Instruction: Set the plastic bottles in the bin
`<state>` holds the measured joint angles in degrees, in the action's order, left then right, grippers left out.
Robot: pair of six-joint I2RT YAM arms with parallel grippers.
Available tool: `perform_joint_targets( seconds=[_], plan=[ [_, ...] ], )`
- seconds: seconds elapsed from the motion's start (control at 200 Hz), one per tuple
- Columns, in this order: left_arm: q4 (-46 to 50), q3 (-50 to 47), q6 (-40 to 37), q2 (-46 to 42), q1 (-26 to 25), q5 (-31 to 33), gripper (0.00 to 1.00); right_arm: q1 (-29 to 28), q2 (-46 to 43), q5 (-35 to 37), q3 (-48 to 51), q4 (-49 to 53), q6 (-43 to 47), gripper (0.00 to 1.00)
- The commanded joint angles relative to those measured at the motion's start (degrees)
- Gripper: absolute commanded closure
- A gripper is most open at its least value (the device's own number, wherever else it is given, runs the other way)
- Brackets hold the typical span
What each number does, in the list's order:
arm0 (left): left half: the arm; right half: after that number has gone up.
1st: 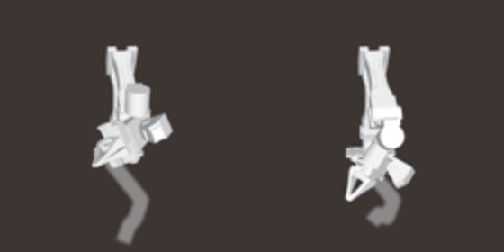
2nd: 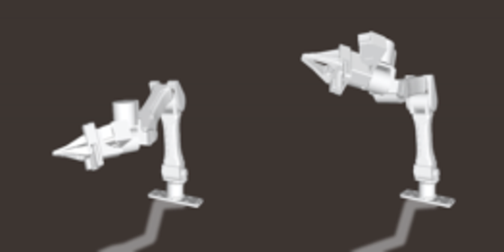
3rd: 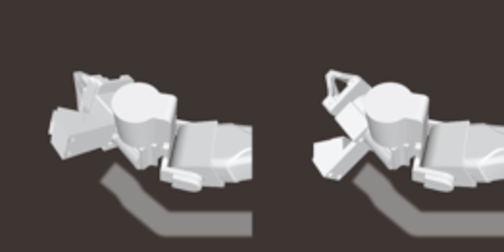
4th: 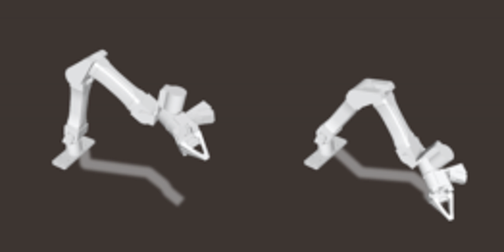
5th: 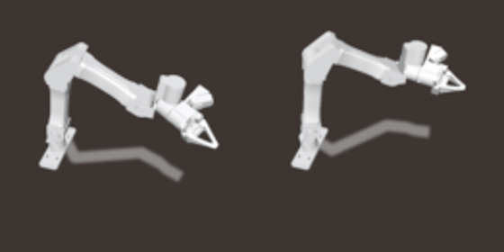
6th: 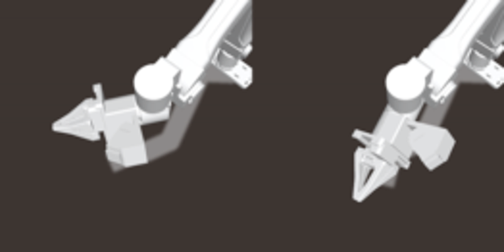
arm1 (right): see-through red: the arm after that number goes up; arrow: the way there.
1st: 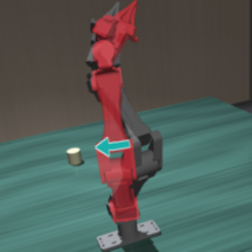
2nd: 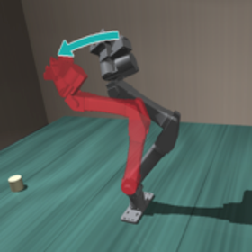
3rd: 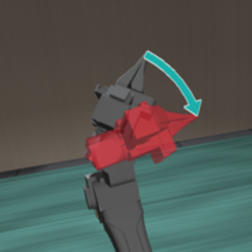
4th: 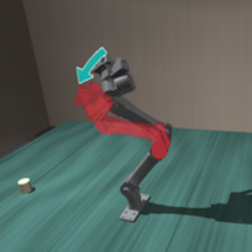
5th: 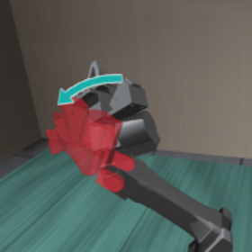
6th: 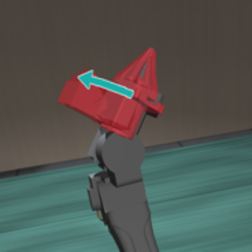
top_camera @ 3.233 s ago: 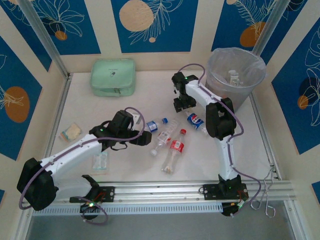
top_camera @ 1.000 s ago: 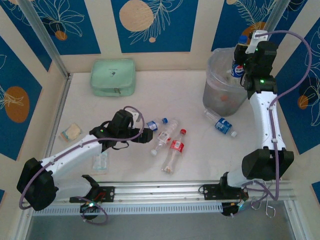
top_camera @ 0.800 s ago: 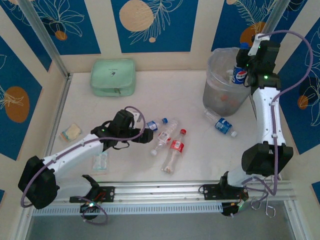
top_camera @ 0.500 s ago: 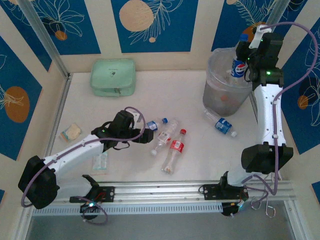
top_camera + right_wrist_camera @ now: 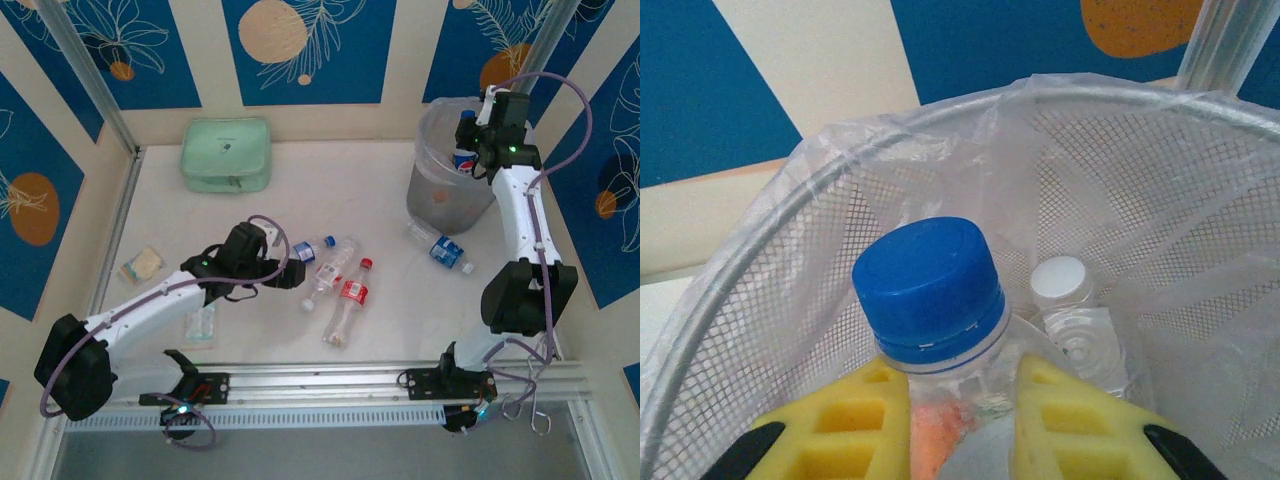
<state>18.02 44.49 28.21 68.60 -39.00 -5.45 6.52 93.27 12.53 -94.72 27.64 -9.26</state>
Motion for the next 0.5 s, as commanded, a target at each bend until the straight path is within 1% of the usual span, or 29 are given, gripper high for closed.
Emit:
perform_joint_targets(
  seconds=[0.0,0.15,0.285,0.38,0.455,0.495],
  plan=[
    [0.47,-0.28,-0.35,-0.47,0.45,0.64,0.0,-0.68,2.0,2.96,3.46,13.69,-3.02,1.0],
    [0.35,0.07,-0.3,0.37,0.51,0.09,0.0,-1.5,5.43,2.84,3.22,18.88,-5.49,1.0],
    [0.35,-0.1,-0.17,-0.03,0.44,0.15,0.0,-1.93,7.03,0.92,4.54,19.3,-8.67,1.0],
    [0.93,-0.11,-0.26,-0.32,0.5,0.31,0.0,-2.38,8.05,0.43,2.85,20.26,-9.03,1.0],
    [1.44,0.23,-0.52,-0.3,0.48,0.36,0.0,-2.9,8.26,0.72,-0.4,21.48,-8.57,0.94],
    [1.41,0.33,-0.52,-0.25,0.46,0.36,0.0,-3.07,8.37,0.74,-2.25,21.94,-8.25,0.87]
  ],
)
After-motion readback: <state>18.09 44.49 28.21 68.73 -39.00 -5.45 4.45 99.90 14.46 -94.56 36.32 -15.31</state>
